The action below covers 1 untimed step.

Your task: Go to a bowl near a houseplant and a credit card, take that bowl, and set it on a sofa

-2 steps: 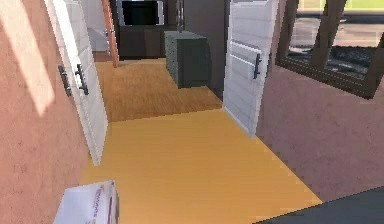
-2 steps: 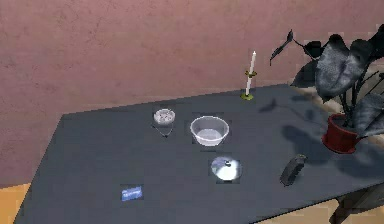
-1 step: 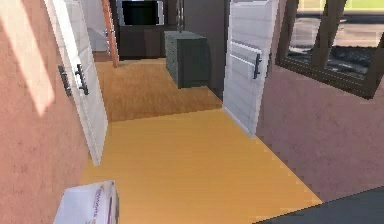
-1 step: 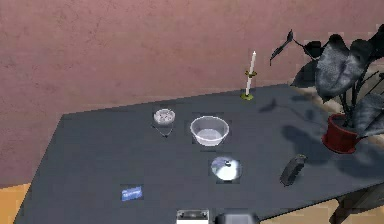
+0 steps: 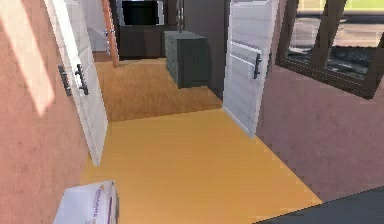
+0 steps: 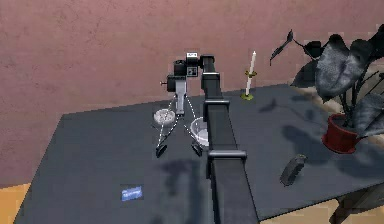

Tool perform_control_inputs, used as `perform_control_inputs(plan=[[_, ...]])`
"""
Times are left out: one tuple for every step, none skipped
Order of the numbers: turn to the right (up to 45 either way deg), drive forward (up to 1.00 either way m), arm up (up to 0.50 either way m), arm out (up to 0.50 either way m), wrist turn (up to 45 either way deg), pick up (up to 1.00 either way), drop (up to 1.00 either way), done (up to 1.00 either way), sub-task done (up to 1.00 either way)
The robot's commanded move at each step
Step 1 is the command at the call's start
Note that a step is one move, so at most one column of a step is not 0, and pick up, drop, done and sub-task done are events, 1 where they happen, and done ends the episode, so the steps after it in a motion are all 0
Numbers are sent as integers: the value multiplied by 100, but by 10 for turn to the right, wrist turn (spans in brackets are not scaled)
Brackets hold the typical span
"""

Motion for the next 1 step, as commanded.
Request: perform_control_inputs(plan=[[0, 0, 0, 0, 450, 0, 0, 0, 0]])
